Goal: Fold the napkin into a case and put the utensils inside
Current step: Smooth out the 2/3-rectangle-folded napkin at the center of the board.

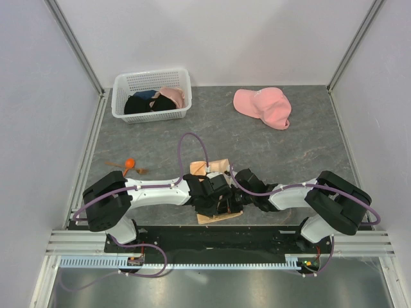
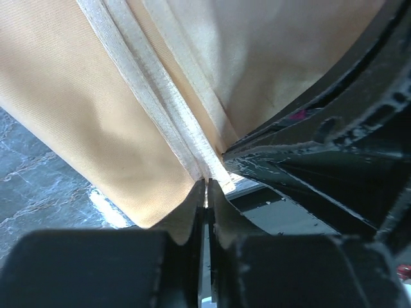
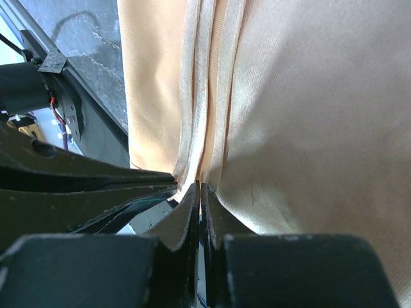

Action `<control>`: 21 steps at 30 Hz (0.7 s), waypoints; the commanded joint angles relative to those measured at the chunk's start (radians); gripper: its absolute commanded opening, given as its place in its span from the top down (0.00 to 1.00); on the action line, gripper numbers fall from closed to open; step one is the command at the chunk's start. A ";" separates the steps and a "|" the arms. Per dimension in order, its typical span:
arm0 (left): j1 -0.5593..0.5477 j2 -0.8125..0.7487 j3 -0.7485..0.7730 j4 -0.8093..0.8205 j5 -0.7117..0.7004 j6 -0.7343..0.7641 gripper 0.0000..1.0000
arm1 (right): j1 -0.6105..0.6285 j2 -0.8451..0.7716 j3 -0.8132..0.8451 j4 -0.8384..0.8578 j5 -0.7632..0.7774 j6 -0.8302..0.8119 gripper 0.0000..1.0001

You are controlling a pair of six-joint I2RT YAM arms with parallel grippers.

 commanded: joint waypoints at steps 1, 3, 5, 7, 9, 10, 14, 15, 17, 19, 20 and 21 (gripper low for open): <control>-0.007 -0.028 0.045 -0.012 -0.021 -0.021 0.98 | 0.003 0.016 -0.015 0.015 0.002 -0.003 0.92; -0.009 -0.034 0.051 -0.007 -0.006 -0.024 0.98 | 0.003 0.016 -0.015 0.016 0.002 -0.002 0.92; -0.010 -0.036 0.057 0.005 0.005 -0.023 0.98 | 0.004 0.017 -0.016 0.018 0.002 -0.002 0.91; -0.009 -0.031 0.055 0.022 0.009 -0.020 0.98 | 0.004 0.019 -0.018 0.023 -0.001 0.001 0.92; -0.010 -0.007 0.052 0.040 0.019 -0.016 0.98 | 0.004 0.020 -0.019 0.024 0.000 0.003 0.91; -0.010 0.005 0.052 0.042 0.023 -0.016 0.98 | 0.004 0.019 -0.018 0.024 -0.001 0.004 0.92; -0.009 0.044 0.031 0.076 0.028 -0.016 0.98 | 0.004 0.010 -0.021 0.023 -0.001 0.006 0.92; -0.009 0.050 0.025 0.079 0.023 -0.016 0.98 | 0.003 0.008 -0.021 0.021 0.000 0.006 0.91; -0.009 0.062 0.019 0.082 0.022 -0.016 0.98 | 0.004 0.007 -0.024 0.018 -0.001 0.004 0.92; -0.010 0.070 0.008 0.094 0.032 -0.020 0.98 | 0.004 -0.004 -0.024 0.010 0.004 0.003 0.92; -0.009 0.068 0.006 0.096 0.034 -0.021 0.98 | 0.003 -0.007 -0.021 0.004 0.005 0.000 0.92; -0.009 0.070 -0.001 0.099 0.034 -0.021 0.98 | 0.004 -0.012 -0.015 -0.014 0.013 -0.002 0.92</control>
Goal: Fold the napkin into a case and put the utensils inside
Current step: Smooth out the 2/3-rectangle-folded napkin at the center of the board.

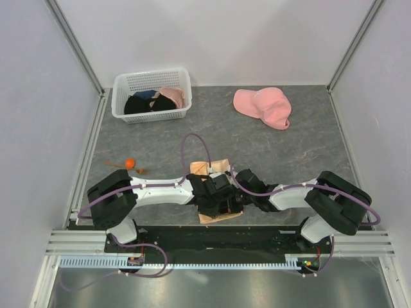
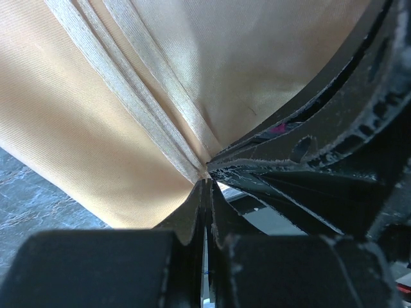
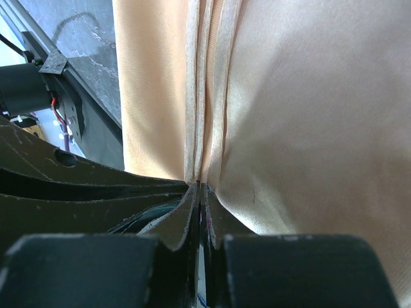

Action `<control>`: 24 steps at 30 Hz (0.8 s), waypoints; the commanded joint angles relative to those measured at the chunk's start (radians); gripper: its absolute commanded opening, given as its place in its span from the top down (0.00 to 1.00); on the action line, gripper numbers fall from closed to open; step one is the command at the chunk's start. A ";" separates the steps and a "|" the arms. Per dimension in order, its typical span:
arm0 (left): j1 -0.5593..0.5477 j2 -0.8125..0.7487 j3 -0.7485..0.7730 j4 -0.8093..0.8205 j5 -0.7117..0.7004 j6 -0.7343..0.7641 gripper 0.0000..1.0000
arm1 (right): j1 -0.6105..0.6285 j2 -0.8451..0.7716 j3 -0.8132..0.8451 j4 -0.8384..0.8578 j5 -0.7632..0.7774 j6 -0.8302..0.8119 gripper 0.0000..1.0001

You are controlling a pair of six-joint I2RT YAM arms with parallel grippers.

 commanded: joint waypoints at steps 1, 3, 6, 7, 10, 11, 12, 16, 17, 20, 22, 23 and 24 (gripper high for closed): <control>-0.009 0.017 -0.025 0.071 0.007 -0.021 0.98 | 0.004 -0.023 -0.002 -0.038 0.020 -0.018 0.92; -0.010 -0.001 -0.030 0.065 0.004 -0.021 0.98 | 0.002 -0.036 0.013 -0.069 0.024 -0.027 0.92; -0.009 -0.052 -0.031 0.056 -0.005 -0.024 0.94 | 0.004 -0.068 0.044 -0.130 0.038 -0.053 0.91; -0.007 -0.064 -0.030 0.041 -0.013 -0.027 0.91 | 0.002 -0.076 0.053 -0.144 0.049 -0.058 0.90; -0.007 -0.127 -0.021 0.011 -0.034 -0.033 0.81 | -0.010 -0.108 0.073 -0.182 0.055 -0.065 0.85; -0.007 -0.159 -0.016 0.005 -0.038 -0.033 0.79 | -0.021 -0.114 0.084 -0.192 0.053 -0.068 0.83; -0.004 -0.176 -0.014 -0.001 -0.042 -0.035 0.76 | -0.030 -0.126 0.089 -0.214 0.053 -0.079 0.81; 0.023 -0.246 0.001 -0.039 -0.071 -0.030 0.73 | -0.076 -0.159 0.106 -0.268 0.050 -0.107 0.74; 0.037 -0.260 0.007 -0.059 -0.079 -0.027 0.75 | -0.088 -0.162 0.116 -0.294 0.050 -0.113 0.73; 0.149 -0.302 0.001 -0.065 -0.082 0.006 0.80 | -0.082 -0.165 0.150 -0.321 0.041 -0.137 0.68; 0.270 -0.316 -0.001 -0.042 -0.062 0.058 0.84 | -0.068 -0.145 0.164 -0.317 0.032 -0.142 0.66; 0.311 -0.316 -0.002 -0.021 -0.056 0.075 0.87 | -0.046 -0.134 0.181 -0.317 0.033 -0.142 0.66; 0.350 -0.313 -0.001 0.017 -0.039 0.110 0.88 | -0.036 -0.113 0.187 -0.316 0.033 -0.142 0.65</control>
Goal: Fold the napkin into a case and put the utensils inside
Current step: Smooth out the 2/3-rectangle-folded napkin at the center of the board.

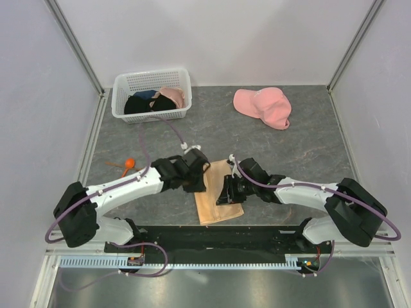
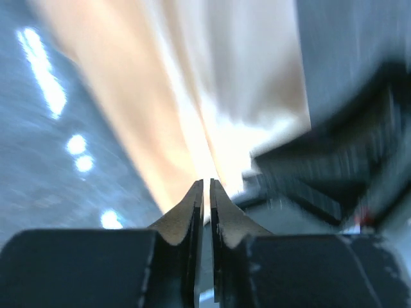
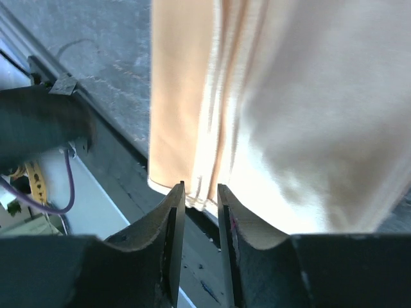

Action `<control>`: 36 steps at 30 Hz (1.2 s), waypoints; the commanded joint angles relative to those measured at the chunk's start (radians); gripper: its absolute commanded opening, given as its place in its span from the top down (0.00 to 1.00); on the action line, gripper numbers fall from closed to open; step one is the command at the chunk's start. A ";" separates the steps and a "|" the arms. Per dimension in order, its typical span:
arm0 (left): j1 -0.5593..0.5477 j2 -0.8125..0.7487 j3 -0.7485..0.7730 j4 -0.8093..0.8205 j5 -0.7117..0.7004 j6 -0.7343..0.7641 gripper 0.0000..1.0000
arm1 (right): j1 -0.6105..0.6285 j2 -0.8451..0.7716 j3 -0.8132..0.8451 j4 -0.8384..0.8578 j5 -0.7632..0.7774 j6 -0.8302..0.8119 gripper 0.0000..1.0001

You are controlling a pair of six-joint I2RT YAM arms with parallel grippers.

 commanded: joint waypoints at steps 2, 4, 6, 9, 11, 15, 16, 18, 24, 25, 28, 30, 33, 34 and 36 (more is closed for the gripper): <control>0.248 0.008 0.040 0.096 0.010 0.131 0.90 | 0.058 0.048 0.067 0.015 -0.017 -0.013 0.65; 0.321 0.076 0.080 0.141 0.041 0.172 0.92 | 0.067 0.070 0.060 0.046 -0.036 0.006 0.65; 0.362 0.133 0.111 0.159 0.096 0.192 0.93 | 0.088 0.088 0.063 0.072 -0.037 0.020 0.67; 0.395 0.248 0.165 0.193 0.132 0.204 0.94 | 0.116 0.117 0.066 0.100 -0.039 0.034 0.69; 0.402 0.313 0.195 0.221 0.147 0.206 0.95 | 0.130 0.128 0.060 0.124 -0.042 0.046 0.72; 0.405 0.380 0.226 0.256 0.175 0.205 0.95 | 0.153 0.152 0.048 0.166 -0.042 0.076 0.75; 0.405 0.390 0.231 0.265 0.182 0.201 0.95 | 0.156 0.157 0.046 0.170 -0.040 0.079 0.75; 0.405 0.411 0.231 0.290 0.202 0.192 0.95 | 0.161 0.168 0.038 0.183 -0.039 0.082 0.76; 0.406 0.486 0.246 0.308 0.205 0.188 0.95 | 0.165 0.198 -0.003 0.221 -0.025 0.096 0.78; 0.408 0.508 0.252 0.314 0.205 0.188 0.95 | 0.167 0.202 -0.012 0.229 -0.023 0.100 0.78; 0.409 0.546 0.264 0.321 0.213 0.194 0.96 | 0.170 0.206 -0.037 0.236 -0.004 0.102 0.78; 0.409 0.557 0.269 0.322 0.216 0.197 0.96 | 0.173 0.214 -0.040 0.239 0.001 0.103 0.78; 0.409 0.555 0.272 0.324 0.224 0.200 0.96 | 0.173 0.208 -0.032 0.236 0.000 0.108 0.79; 0.409 0.552 0.272 0.322 0.222 0.203 0.96 | 0.174 0.200 -0.014 0.229 0.001 0.105 0.79; 0.409 0.522 0.286 0.311 0.207 0.217 0.96 | 0.173 0.168 0.017 0.175 0.015 0.085 0.78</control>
